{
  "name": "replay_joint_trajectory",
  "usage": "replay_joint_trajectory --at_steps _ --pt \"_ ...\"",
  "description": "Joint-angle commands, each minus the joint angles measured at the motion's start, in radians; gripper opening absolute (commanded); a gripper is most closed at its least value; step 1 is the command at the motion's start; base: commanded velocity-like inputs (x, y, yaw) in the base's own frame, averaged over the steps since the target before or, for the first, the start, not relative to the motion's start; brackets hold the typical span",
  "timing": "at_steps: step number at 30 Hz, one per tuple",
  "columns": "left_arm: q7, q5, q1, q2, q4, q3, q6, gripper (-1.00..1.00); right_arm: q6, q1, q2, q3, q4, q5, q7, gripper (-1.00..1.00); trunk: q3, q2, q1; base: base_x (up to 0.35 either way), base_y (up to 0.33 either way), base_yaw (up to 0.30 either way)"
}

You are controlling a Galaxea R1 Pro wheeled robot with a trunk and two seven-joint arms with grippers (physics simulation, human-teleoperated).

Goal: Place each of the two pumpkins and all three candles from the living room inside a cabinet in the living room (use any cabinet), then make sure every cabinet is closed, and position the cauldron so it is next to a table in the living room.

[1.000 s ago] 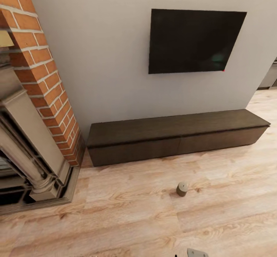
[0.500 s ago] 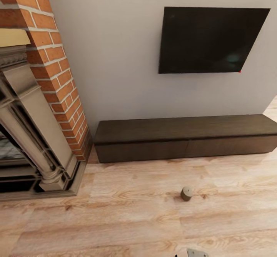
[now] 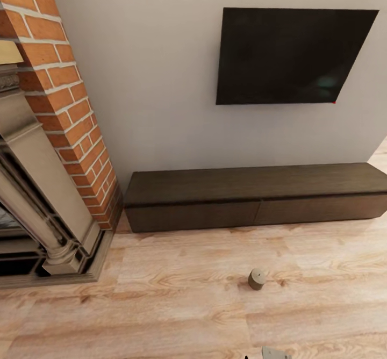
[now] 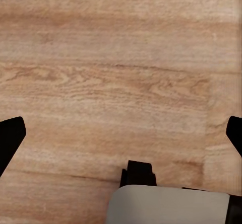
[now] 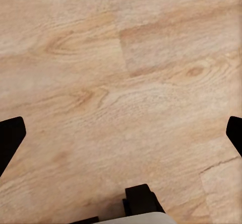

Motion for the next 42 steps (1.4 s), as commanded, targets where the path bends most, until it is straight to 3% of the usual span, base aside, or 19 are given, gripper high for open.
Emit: replay_joint_trajectory --at_steps 1,13,19,24,26,27,28,29,33,35,39,42 --pt "0.001 0.000 0.000 0.000 0.001 0.001 -0.003 1.00 -0.006 0.000 0.001 -0.002 0.001 -0.007 0.000 1.00 -0.001 0.000 0.000 0.046 -0.020 0.000" --pt "-0.009 0.010 0.000 0.000 -0.059 0.011 0.003 1.00 -0.006 0.000 0.000 -0.002 0.001 -0.007 0.000 1.00 -0.001 0.000 0.000 0.009 -0.004 0.000" --pt "-0.009 0.011 0.000 -0.007 -0.113 0.013 0.043 1.00 -0.006 0.000 -0.002 -0.003 -0.001 -0.009 0.004 1.00 -0.020 -0.042 0.023 0.000 0.000 0.000" --pt "-0.011 0.025 0.000 -0.009 -0.236 0.029 0.245 1.00 -0.006 0.001 -0.006 -0.004 -0.003 -0.009 0.003 1.00 -0.035 -0.077 0.042 0.000 0.000 0.000" --pt "-0.012 0.050 0.000 -0.008 -0.290 0.045 0.332 1.00 -0.007 0.002 -0.008 -0.006 -0.005 -0.013 0.002 1.00 -0.041 -0.091 0.050 0.000 0.000 0.000" --pt "-0.012 0.071 0.000 -0.008 -0.333 0.053 0.394 1.00 -0.007 0.002 -0.009 -0.007 -0.006 -0.015 0.002 1.00 -0.045 -0.098 0.054 0.000 0.000 0.000" --pt "-0.013 0.109 0.000 -0.008 -0.490 0.062 0.583 1.00 -0.006 0.002 -0.004 -0.005 -0.009 -0.013 0.001 1.00 -0.048 -0.105 0.058 0.000 0.000 0.000" --pt "-0.013 0.117 0.000 -0.007 -0.566 0.064 0.671 1.00 -0.006 0.002 -0.002 -0.004 -0.011 -0.012 0.001 1.00 -0.051 -0.112 0.061 0.000 0.000 0.000" --pt "-0.014 0.130 0.000 -0.005 -0.773 0.067 0.898 1.00 -0.006 0.003 0.000 -0.009 -0.017 -0.020 0.002 1.00 -0.063 -0.140 0.077 0.000 0.000 0.000" --pt "-0.015 0.133 0.000 -0.008 -0.837 0.067 0.950 1.00 -0.006 0.002 0.001 -0.013 -0.023 -0.024 0.005 1.00 -0.070 -0.154 0.084 0.000 0.000 0.000" --pt "-0.015 0.142 -0.005 -0.015 -0.884 0.063 0.983 1.00 -0.004 0.001 0.002 -0.021 -0.060 -0.035 0.008 1.00 -0.082 -0.182 0.100 0.000 0.000 0.000" --pt "-0.015 0.162 -0.026 -0.025 -0.906 0.060 1.033 1.00 -0.003 0.001 0.003 -0.024 -0.158 -0.064 0.009 1.00 -0.092 -0.203 0.111 0.000 0.000 0.000"
